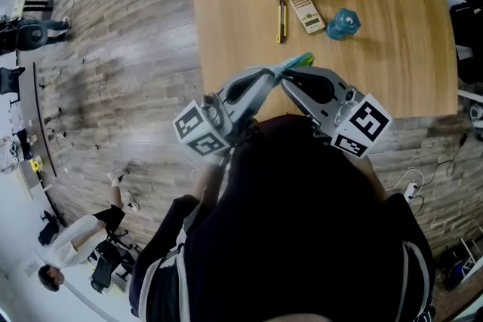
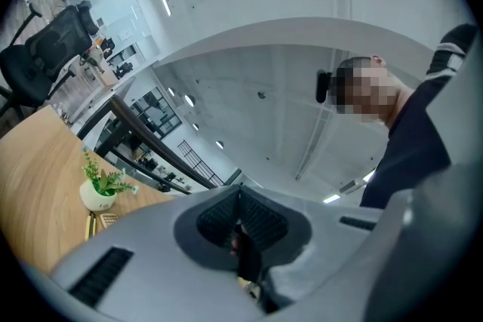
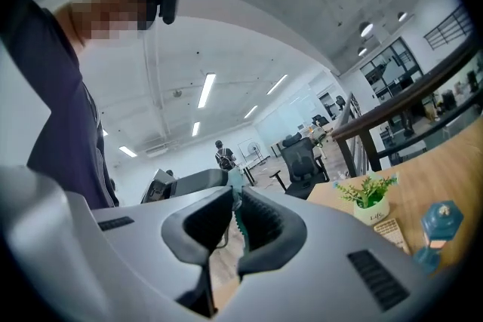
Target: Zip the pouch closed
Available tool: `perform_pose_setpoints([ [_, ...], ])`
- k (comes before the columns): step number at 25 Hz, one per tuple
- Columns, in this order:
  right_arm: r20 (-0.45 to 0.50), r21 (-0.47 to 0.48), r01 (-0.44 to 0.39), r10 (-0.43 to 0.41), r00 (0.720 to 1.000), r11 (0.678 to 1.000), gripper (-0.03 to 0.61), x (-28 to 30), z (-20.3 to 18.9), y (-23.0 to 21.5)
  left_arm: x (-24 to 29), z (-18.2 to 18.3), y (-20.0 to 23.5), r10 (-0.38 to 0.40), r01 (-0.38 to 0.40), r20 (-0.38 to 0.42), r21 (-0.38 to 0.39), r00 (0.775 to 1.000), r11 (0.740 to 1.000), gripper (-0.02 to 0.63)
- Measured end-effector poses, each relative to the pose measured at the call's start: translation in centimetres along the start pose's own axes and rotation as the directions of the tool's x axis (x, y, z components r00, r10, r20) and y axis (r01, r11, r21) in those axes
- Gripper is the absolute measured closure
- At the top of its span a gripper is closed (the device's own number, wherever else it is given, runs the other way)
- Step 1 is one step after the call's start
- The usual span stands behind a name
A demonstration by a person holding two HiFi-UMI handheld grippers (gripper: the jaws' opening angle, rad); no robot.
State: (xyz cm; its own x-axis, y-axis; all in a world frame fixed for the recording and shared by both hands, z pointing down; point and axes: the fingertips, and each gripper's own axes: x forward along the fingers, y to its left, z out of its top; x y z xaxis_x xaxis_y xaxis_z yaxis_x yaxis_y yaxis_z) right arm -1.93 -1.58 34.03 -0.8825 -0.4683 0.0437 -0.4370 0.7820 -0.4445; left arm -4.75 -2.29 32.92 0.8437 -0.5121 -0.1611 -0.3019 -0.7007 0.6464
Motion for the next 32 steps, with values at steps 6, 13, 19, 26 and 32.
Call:
perform_pose_setpoints([
  [6, 0.050, 0.087, -0.052, 0.048, 0.998, 0.995, 0.540, -0.3, 0.4, 0.0, -0.1, 0.4, -0.2, 0.005, -0.005, 0.028, 0.002, 1.000, 1.000, 0.614],
  [13, 0.082, 0.162, -0.098, 0.085, 0.993, 0.982, 0.543, -0.5, 0.6, 0.0, 0.0, 0.6, -0.5, 0.002, -0.003, 0.055, 0.020, 0.999, 1.000, 0.614],
  [19, 0.005, 0.022, 0.016, -0.016, 1.000, 1.000, 0.551, -0.4, -0.6, -0.8, -0.4, 1.5, -1.1, 0.020, -0.032, 0.086, 0.134, 0.996, 0.991, 0.615],
  [26, 0.017, 0.034, 0.035, -0.036, 0.999, 0.999, 0.552, -0.5, -0.4, -1.4, -0.2, 1.6, -1.0, 0.026, -0.034, 0.050, 0.157, 0.998, 0.987, 0.615],
  [32, -0.031, 0.010, 0.088, -0.088, 0.996, 0.996, 0.554, -0.8, -1.6, -2.4, -0.6, 1.3, -0.2, 0.050, -0.059, 0.066, 0.130, 0.997, 0.990, 0.614],
])
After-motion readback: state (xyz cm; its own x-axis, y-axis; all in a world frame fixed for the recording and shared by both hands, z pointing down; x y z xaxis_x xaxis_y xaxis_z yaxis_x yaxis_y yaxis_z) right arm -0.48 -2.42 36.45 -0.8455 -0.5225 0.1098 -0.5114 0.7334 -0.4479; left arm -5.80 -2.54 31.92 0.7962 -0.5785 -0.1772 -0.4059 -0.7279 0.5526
